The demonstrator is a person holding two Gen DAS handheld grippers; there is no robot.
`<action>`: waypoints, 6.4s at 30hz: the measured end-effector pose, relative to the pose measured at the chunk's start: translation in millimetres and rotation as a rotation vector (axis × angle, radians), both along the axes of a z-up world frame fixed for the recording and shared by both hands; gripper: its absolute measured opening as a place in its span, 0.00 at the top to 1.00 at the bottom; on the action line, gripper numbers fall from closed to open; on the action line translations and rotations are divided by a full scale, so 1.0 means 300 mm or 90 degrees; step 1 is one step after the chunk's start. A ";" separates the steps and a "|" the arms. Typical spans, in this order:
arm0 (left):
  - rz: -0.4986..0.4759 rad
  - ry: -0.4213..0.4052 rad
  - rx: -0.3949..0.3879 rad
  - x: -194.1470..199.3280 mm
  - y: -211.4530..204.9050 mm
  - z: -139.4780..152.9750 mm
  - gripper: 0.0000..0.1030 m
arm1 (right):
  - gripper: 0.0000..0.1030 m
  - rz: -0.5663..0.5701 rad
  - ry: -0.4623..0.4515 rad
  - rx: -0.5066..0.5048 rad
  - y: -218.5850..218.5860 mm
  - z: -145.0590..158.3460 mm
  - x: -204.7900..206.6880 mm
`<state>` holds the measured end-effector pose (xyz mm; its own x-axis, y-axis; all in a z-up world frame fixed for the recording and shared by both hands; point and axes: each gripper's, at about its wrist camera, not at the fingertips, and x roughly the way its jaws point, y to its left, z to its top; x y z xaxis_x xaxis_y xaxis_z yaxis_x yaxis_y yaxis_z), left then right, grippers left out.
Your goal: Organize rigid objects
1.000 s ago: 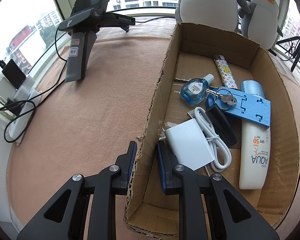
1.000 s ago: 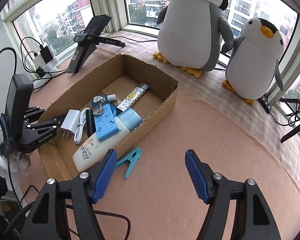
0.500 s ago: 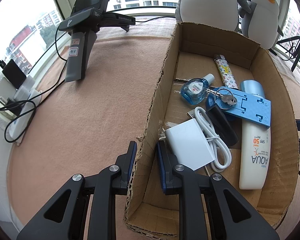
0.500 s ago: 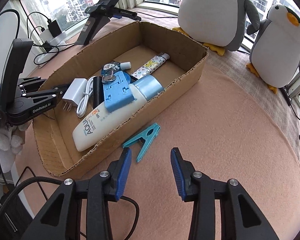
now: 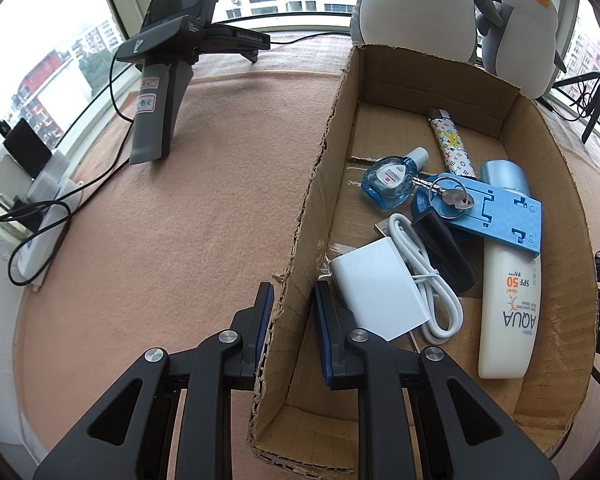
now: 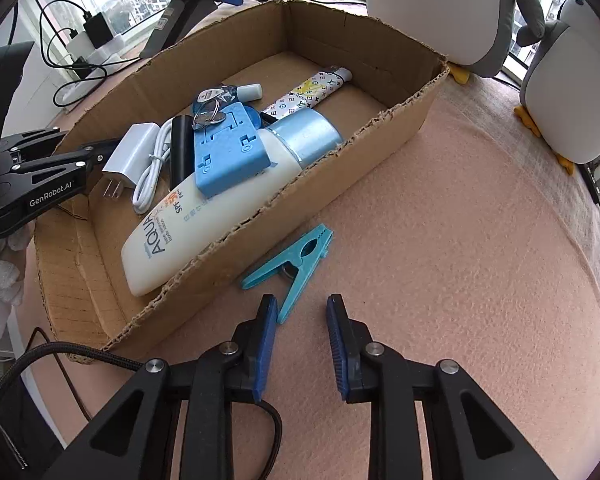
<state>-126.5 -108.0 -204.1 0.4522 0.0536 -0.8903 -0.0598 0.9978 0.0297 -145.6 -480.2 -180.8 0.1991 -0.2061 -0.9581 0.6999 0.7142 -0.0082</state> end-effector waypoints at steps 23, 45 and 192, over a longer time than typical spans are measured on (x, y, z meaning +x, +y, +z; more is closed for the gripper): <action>-0.015 0.000 0.000 -0.001 0.002 -0.002 0.83 | 0.96 -0.022 0.003 -0.005 -0.052 0.009 -0.043; -0.027 -0.001 -0.002 0.000 0.003 -0.003 0.83 | 0.96 -0.052 -0.046 -0.116 -0.001 0.272 0.019; -0.183 -0.177 -0.042 -0.373 -0.160 0.505 0.26 | 0.21 -0.274 -0.169 -0.269 0.400 0.551 -0.266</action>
<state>-238.5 -155.9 -52.5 0.6642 -0.1628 -0.7297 0.2253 0.9742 -0.0123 -225.5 -360.4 -15.5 0.2326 -0.6674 -0.7074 0.9393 0.3427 -0.0145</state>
